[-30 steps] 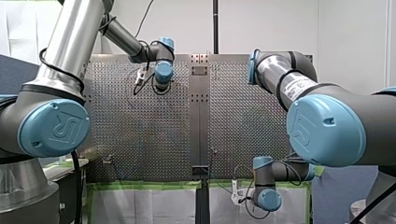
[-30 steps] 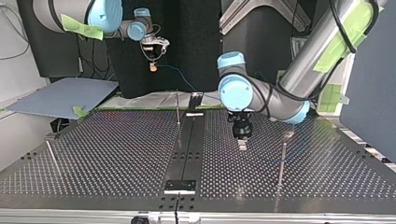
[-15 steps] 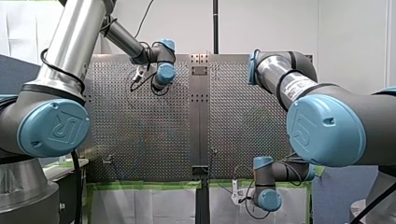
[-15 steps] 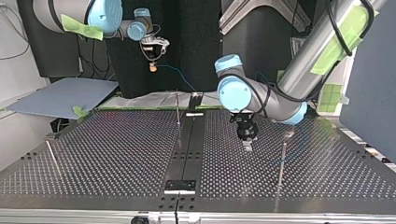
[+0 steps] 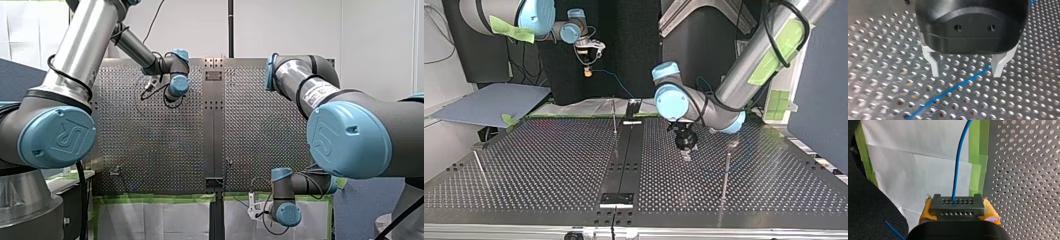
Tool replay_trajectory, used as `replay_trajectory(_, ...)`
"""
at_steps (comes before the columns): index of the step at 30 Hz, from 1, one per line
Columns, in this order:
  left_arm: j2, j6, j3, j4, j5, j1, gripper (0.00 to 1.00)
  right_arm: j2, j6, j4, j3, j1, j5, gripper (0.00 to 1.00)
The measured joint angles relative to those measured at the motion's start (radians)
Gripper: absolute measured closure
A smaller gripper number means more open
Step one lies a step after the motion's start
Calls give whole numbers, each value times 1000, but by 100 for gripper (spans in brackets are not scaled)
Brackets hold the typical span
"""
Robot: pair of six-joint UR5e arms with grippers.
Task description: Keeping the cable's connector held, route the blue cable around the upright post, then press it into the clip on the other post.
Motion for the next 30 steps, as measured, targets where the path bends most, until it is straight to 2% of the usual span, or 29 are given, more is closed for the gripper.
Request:
replay_trajectory(5, -41, 16, 0, 5, -27, 2, 0, 0, 1, -1, 0, 0, -3, 100)
replay_trajectory(11, -94, 18, 0, 15, -30, 4, 0, 1, 2, -4, 0, -1, -4, 100)
replay_trajectory(16, -106, 17, 0, 17, -26, 1, 0, 3, 3, -9, 0, -2, -6, 100)
replay_trajectory(22, -120, 15, 0, 15, -27, -11, 0, 3, 6, -11, 0, -4, -10, 100)
replay_trajectory(30, -194, 6, 0, 6, -41, -47, 0, 3, 6, -9, 0, -6, -10, 100)
